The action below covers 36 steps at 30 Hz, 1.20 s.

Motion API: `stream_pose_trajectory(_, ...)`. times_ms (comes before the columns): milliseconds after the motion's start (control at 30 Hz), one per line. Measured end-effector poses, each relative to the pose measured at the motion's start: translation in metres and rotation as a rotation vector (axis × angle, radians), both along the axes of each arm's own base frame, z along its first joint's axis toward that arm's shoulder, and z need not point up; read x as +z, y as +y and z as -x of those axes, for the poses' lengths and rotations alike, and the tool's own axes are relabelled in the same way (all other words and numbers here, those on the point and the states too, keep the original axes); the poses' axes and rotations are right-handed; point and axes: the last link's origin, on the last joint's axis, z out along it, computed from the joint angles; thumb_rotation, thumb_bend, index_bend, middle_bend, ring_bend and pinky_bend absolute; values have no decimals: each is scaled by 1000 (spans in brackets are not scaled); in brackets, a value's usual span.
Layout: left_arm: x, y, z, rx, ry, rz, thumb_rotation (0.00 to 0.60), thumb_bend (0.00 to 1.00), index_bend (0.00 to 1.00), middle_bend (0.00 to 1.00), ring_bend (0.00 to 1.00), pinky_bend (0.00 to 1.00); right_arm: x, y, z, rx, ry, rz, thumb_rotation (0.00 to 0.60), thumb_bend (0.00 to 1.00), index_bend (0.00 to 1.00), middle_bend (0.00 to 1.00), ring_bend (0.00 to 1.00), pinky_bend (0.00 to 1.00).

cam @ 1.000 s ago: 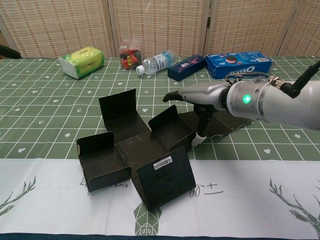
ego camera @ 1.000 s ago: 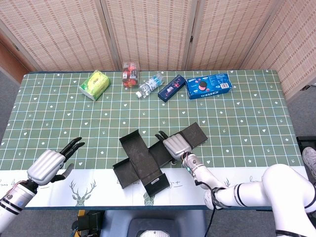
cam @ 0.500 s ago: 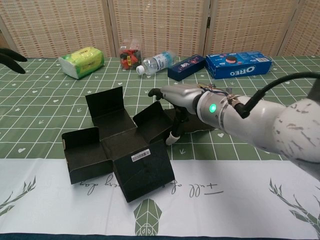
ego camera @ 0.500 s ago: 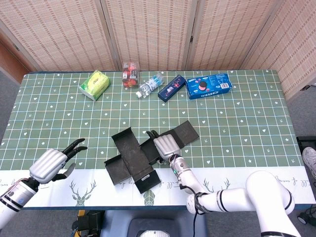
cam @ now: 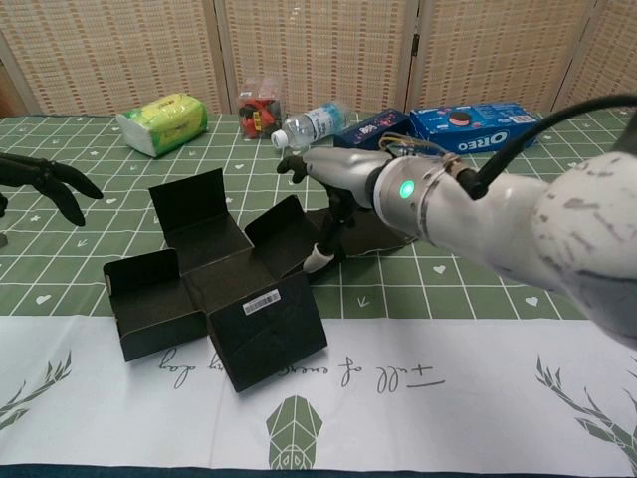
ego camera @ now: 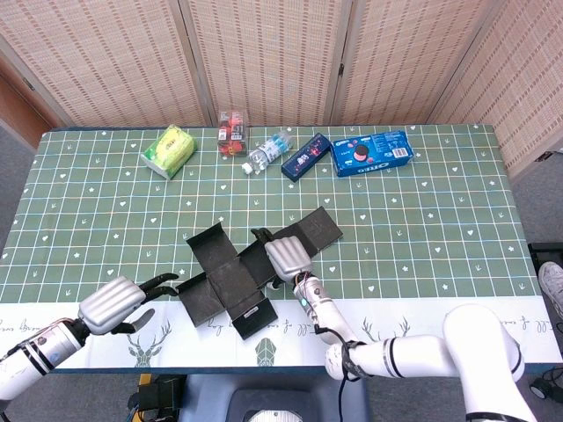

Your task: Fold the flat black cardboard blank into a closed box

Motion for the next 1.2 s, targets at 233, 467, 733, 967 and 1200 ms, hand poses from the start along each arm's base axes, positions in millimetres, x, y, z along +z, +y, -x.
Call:
stream_pose_trajectory(233, -19, 1, -2, -7, 44, 76, 600, 565, 211, 118, 695, 893, 60, -3, 10, -7, -69, 45, 600, 0, 0, 71, 774, 1000)
stream_pose_trajectory(467, -44, 9, 6, 28, 126, 138, 600, 565, 186, 119, 695, 892, 91, -2, 25, -34, -113, 82, 600, 0, 0, 71, 774, 1000)
stream_pose_trajectory(733, -61, 22, 11, 75, 167, 151, 600, 565, 154, 118, 695, 892, 95, 0, 37, -50, -129, 83, 600, 0, 0, 71, 774, 1000)
stream_pose_trajectory(967, -69, 37, 15, 113, 201, 141, 600, 566, 149, 119, 694, 892, 98, 1, 43, -57, -137, 87, 600, 0, 0, 71, 774, 1000)
stream_pose_trajectory(1200, -68, 53, 25, 113, 285, 90, 600, 565, 152, 118, 692, 892, 101, 2, 49, -67, -142, 87, 600, 0, 0, 71, 774, 1000)
